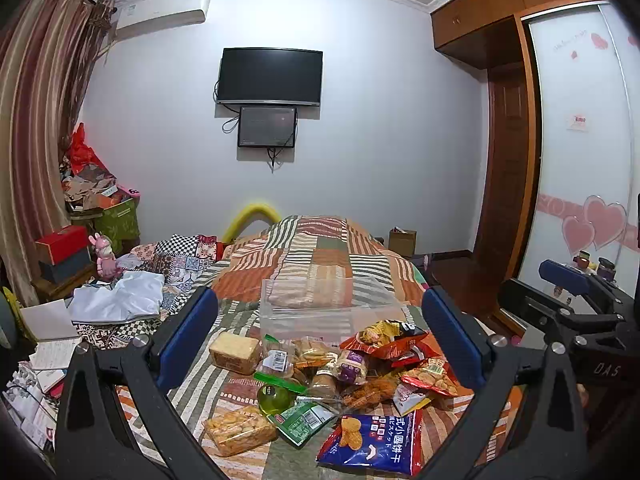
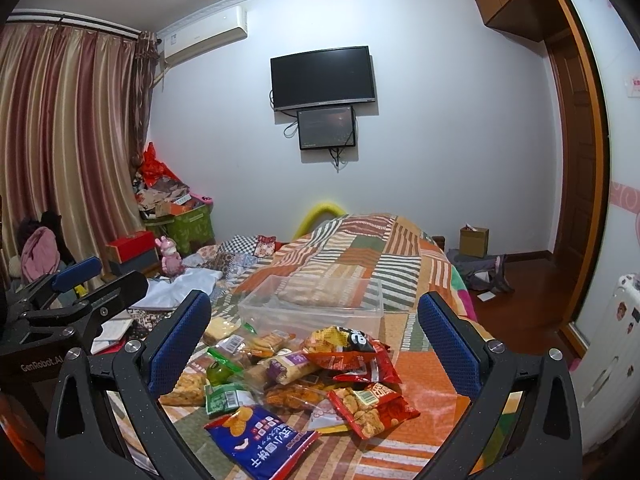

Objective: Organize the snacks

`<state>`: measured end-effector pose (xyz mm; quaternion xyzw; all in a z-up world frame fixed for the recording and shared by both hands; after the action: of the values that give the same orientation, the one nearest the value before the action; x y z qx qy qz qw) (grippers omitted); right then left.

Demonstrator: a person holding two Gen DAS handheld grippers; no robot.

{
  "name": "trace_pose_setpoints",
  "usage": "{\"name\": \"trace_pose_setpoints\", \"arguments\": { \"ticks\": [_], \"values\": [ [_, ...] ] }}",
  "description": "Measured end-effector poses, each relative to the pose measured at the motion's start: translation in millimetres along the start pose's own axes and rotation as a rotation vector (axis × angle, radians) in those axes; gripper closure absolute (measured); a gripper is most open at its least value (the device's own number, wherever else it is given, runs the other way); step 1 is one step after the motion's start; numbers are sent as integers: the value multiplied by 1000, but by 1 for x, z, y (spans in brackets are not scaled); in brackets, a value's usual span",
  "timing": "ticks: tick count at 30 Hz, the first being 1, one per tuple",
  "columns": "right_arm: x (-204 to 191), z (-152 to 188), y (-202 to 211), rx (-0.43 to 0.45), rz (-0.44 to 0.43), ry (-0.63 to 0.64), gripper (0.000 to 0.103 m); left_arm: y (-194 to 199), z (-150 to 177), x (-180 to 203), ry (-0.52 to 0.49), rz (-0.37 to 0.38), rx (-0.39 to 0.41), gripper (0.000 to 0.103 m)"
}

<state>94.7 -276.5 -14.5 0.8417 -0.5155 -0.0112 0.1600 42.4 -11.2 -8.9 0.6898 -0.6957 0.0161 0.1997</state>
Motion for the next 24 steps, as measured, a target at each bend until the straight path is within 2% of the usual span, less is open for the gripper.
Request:
{"name": "trace_pose_setpoints", "arguments": {
  "ticks": [24],
  "values": [
    [-2,2,-1,-3,5,5,0,-4,-1,-3,11,2,-5,0]
  ]
}}
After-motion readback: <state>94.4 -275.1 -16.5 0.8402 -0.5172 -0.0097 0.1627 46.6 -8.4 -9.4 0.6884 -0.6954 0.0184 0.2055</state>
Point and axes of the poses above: each gripper's, at about its wrist camera, not at the fingertips, and y roughly against the way its jaws point, x to its right, z to its underside, the point moved 5 cm from there along -y, roughly the way its jaws point, and after that the axes turned 15 degrees about y, right-handed, at the moved point
